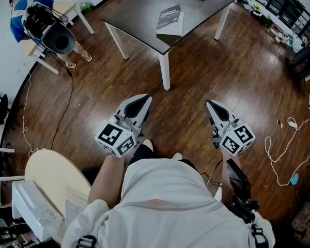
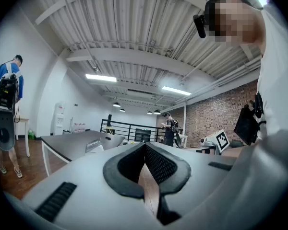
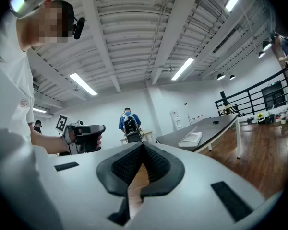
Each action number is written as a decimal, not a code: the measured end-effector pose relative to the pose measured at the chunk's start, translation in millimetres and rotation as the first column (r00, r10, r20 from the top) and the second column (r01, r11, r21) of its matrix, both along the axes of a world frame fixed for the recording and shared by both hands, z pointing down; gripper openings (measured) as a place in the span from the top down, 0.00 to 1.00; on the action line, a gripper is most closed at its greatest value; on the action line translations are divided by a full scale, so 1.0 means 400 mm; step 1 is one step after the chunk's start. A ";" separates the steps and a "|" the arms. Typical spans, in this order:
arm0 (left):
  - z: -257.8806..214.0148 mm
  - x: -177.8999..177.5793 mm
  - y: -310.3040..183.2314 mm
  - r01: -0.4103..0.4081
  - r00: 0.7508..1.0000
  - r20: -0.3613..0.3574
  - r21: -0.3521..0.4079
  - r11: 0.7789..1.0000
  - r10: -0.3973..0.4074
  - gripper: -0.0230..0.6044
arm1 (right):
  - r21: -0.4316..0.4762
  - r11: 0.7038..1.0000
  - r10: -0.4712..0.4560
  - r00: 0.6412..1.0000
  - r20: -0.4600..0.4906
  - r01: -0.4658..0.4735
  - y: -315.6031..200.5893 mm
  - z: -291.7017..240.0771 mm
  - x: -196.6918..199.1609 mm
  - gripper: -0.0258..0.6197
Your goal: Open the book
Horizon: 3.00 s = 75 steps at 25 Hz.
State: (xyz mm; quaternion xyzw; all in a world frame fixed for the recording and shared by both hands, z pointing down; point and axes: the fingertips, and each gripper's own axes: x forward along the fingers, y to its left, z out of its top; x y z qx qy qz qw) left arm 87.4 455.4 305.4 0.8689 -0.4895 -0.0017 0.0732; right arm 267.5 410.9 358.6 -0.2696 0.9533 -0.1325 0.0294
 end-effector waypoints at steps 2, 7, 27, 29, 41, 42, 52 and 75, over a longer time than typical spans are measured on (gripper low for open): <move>0.006 0.005 -0.018 -0.005 1.000 -0.002 0.001 1.000 0.005 0.95 | 0.004 1.000 0.008 1.000 0.002 -0.008 -0.019 -0.001 0.006 0.97; 0.000 -0.007 -0.069 -0.039 0.996 -0.076 0.014 0.999 0.040 0.95 | 0.017 1.000 0.001 1.000 -0.013 0.000 -0.063 0.006 -0.017 0.97; 0.045 -0.407 -0.501 -0.092 0.990 -0.113 -0.020 0.996 0.089 0.95 | 0.020 0.993 0.114 0.990 -0.084 -0.112 -0.453 -0.028 -0.370 0.97; 0.043 -0.452 -0.528 -0.102 0.990 -0.103 -0.013 0.995 0.100 0.95 | 0.021 0.992 0.129 0.988 -0.082 -0.127 -0.471 -0.031 -0.409 0.97; 0.096 -0.545 -0.629 -0.105 0.987 -0.124 -0.042 0.994 0.099 0.95 | -0.015 0.994 0.106 0.988 -0.110 -0.108 -0.581 0.006 -0.525 0.97; 0.098 -0.546 -0.638 -0.104 0.988 -0.124 -0.043 0.994 0.098 0.95 | -0.017 0.994 0.102 0.989 -0.106 -0.104 -0.593 0.010 -0.528 0.97; 0.088 -0.501 -0.835 -0.066 0.994 -0.095 -0.035 0.997 0.063 0.95 | -0.001 0.998 0.068 0.995 -0.066 -0.068 -0.809 0.008 -0.488 0.97; 0.081 -0.252 -1.246 -0.011 1.000 0.018 -0.107 0.994 0.013 0.95 | -0.073 0.996 -0.050 0.998 0.036 0.052 -1.237 0.055 -0.302 0.97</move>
